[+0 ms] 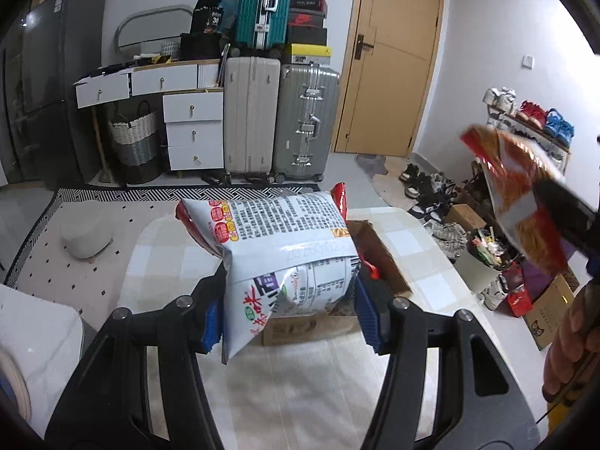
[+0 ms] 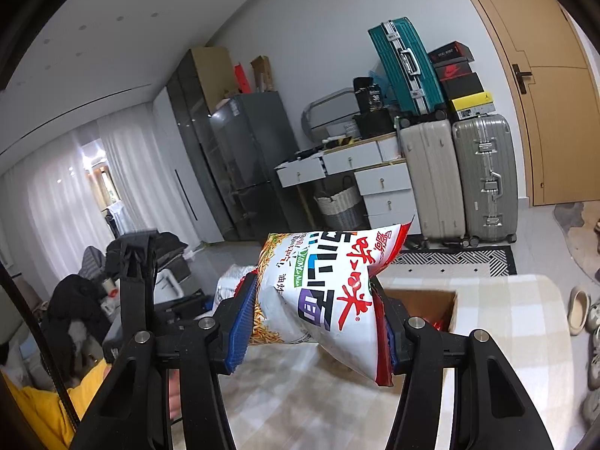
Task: Organize snacks
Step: 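Lower both noodle bags into the box, opening both tools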
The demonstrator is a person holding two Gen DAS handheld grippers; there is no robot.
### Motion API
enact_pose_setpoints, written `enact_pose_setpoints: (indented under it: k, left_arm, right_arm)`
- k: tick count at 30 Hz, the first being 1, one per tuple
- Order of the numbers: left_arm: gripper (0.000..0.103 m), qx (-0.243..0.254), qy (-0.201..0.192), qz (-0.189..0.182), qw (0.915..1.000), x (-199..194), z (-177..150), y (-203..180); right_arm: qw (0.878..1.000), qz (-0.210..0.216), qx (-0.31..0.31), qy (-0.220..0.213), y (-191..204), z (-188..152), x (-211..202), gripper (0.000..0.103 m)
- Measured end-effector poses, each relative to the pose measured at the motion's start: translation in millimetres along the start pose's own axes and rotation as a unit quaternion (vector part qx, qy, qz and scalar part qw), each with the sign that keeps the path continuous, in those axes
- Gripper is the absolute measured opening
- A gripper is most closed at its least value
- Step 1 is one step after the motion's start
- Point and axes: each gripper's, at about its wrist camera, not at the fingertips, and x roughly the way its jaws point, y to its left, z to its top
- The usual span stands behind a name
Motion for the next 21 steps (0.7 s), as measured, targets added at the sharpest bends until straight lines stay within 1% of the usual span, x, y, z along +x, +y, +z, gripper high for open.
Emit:
enact_pose_setpoints:
  k: [3, 5, 10, 12, 14, 18, 21]
  left_arm:
    - [0.055, -0.006, 0.017, -0.013, 0.9998, 43, 18, -4]
    - [0.055, -0.005, 0.031, -0.018, 0.9994, 70, 26, -7]
    - [0.055, -0.024, 0.057, -0.025, 0.9978, 138, 40, -11]
    - [0.055, -0.026, 0.071, -0.030, 0.9967, 160, 42, -13]
    - [0.055, -0.025, 0.081, -0.034, 0.9958, 177, 40, -17]
    - [0.055, -0.016, 0.100, -0.039, 0.9940, 210, 37, -24]
    - [0.056, -0.004, 0.123, -0.037, 0.9917, 235, 33, -32]
  right_arm:
    - [1.000, -0.019, 0.000, 0.016, -19, 19, 30, 0.055]
    - [0.999, -0.027, -0.001, 0.024, -32, 29, 48, 0.055]
    - [0.998, -0.052, 0.001, 0.041, -65, 48, 96, 0.055]
    - [0.997, -0.056, 0.004, 0.053, -79, 48, 115, 0.055]
    - [0.995, -0.060, 0.013, 0.073, -93, 43, 134, 0.055]
    - [0.993, -0.064, 0.025, 0.097, -114, 25, 158, 0.055]
    - [0.991, -0.068, 0.037, 0.112, -126, 15, 172, 0.055]
